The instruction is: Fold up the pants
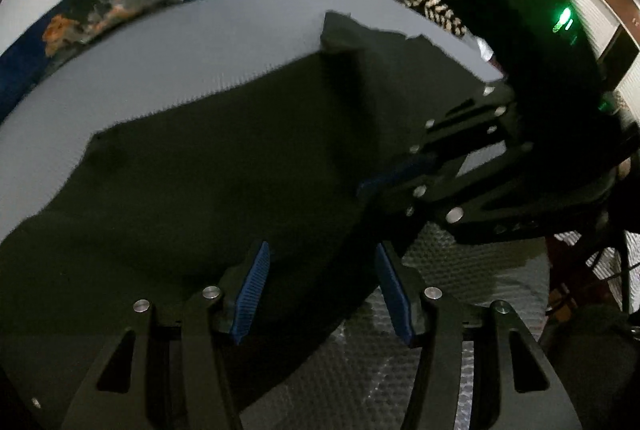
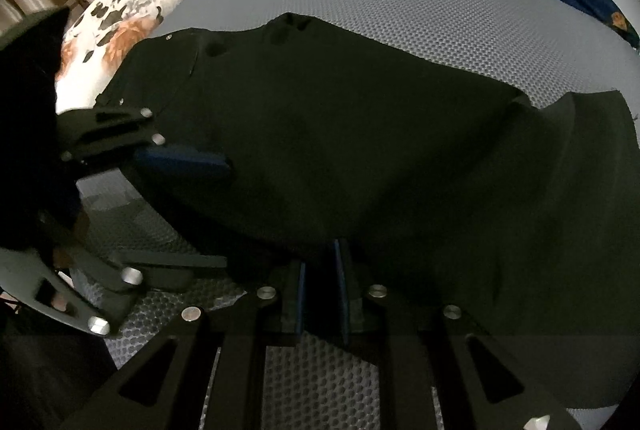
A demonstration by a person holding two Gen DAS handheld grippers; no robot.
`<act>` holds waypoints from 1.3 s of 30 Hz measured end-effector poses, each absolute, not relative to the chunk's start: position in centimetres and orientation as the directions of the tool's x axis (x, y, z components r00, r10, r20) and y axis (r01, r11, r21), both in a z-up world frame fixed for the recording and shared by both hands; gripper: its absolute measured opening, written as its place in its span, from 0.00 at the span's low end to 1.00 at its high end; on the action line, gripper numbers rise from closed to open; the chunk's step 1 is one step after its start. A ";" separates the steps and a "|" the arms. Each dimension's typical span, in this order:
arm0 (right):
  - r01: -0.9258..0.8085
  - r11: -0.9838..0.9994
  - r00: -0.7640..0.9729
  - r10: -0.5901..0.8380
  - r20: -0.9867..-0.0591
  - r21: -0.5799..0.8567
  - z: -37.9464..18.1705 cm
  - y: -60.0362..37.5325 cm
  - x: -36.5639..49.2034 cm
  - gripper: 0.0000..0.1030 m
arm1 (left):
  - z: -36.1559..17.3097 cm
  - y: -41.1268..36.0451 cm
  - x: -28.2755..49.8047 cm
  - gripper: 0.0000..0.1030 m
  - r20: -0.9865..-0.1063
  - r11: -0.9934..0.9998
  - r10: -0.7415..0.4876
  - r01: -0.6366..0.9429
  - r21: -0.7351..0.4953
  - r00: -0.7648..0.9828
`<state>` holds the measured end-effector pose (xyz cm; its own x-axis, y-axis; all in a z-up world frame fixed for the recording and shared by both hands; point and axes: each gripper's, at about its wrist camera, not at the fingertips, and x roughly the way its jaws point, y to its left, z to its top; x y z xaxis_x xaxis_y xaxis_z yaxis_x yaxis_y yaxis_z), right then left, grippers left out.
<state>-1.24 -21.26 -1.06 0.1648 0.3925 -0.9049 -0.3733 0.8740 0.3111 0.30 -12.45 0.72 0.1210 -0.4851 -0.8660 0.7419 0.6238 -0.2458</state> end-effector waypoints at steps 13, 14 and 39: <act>-0.335 0.867 0.208 0.451 -0.868 0.370 1.0 -24.6 -2.2 0.39 | -1.4 -13.4 1.5 0.08 -0.871 0.663 -0.483 0.686 -0.298 0.088; -0.314 0.872 0.236 0.455 -0.859 0.375 1.5 -25.9 -2.2 0.39 | -1.5 -13.4 1.4 0.08 -0.870 0.664 -0.485 0.685 -0.299 0.091; 0.423 0.684 0.563 0.315 -0.764 0.594 -6.7 -55.0 3.6 0.24 | -2.5 -12.6 2.1 0.08 -0.864 0.726 -0.501 0.572 -0.383 0.056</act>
